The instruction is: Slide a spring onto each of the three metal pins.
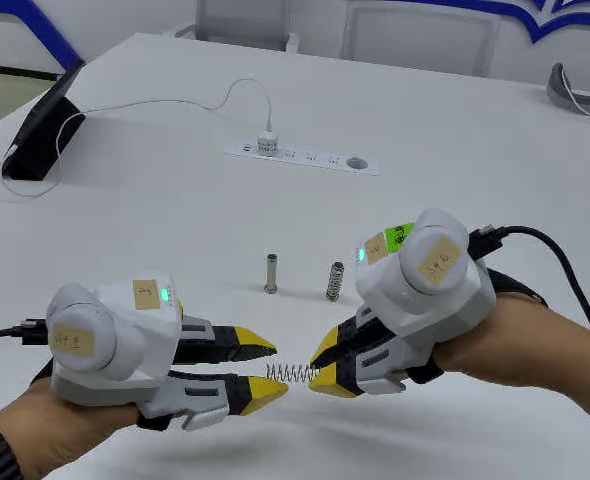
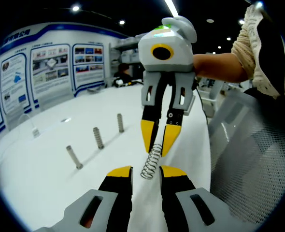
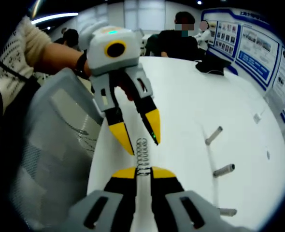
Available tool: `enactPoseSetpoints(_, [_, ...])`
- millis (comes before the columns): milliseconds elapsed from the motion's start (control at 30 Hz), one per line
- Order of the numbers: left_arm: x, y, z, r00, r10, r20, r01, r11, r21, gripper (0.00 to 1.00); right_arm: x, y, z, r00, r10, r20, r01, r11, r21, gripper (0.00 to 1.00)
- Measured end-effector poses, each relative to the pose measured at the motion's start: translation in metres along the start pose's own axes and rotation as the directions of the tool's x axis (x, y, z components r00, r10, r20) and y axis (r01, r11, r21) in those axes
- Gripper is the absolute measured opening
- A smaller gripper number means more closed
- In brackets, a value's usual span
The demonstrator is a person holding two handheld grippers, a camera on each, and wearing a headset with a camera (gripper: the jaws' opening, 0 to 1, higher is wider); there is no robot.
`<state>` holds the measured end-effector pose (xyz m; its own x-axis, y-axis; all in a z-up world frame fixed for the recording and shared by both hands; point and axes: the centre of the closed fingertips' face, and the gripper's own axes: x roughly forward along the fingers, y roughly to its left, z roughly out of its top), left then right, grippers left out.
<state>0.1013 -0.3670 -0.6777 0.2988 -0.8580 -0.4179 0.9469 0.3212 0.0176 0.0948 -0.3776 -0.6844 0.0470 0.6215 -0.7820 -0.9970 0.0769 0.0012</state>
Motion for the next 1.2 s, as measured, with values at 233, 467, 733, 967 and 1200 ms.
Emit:
enactPoseSetpoints(233, [0.004, -0.01, -0.003, 0.9991, -0.027, -0.032, 0.028, 0.999, 0.041, 0.16, -0.003, 0.005, 0.001, 0.9997, 0.023, -0.012, -0.023, 0.999, -0.024, 0.12])
enactPoseSetpoints(467, [0.004, -0.014, -0.003, 0.9981, -0.038, -0.048, 0.042, 0.997, 0.072, 0.12, -0.008, 0.01, 0.004, 0.9988, 0.04, -0.028, -0.041, 0.998, -0.047, 0.12])
enactPoseSetpoints(733, [0.003, -0.015, -0.002, 0.9977, -0.039, -0.055, 0.043, 0.996, 0.08, 0.12, -0.017, 0.011, 0.019, 0.9991, 0.041, -0.011, -0.041, 0.996, -0.076, 0.12])
enactPoseSetpoints(967, [0.003, -0.016, -0.002, 0.9974, -0.042, -0.059, 0.047, 0.995, 0.088, 0.11, -0.02, 0.013, 0.034, 0.9991, 0.037, 0.019, -0.035, 0.995, -0.096, 0.12])
enactPoseSetpoints(1200, [0.003, -0.013, 0.003, 0.9985, -0.033, -0.043, 0.036, 0.996, 0.087, 0.11, -0.021, 0.011, 0.051, 0.9963, 0.03, 0.08, -0.023, 0.996, -0.086, 0.12])
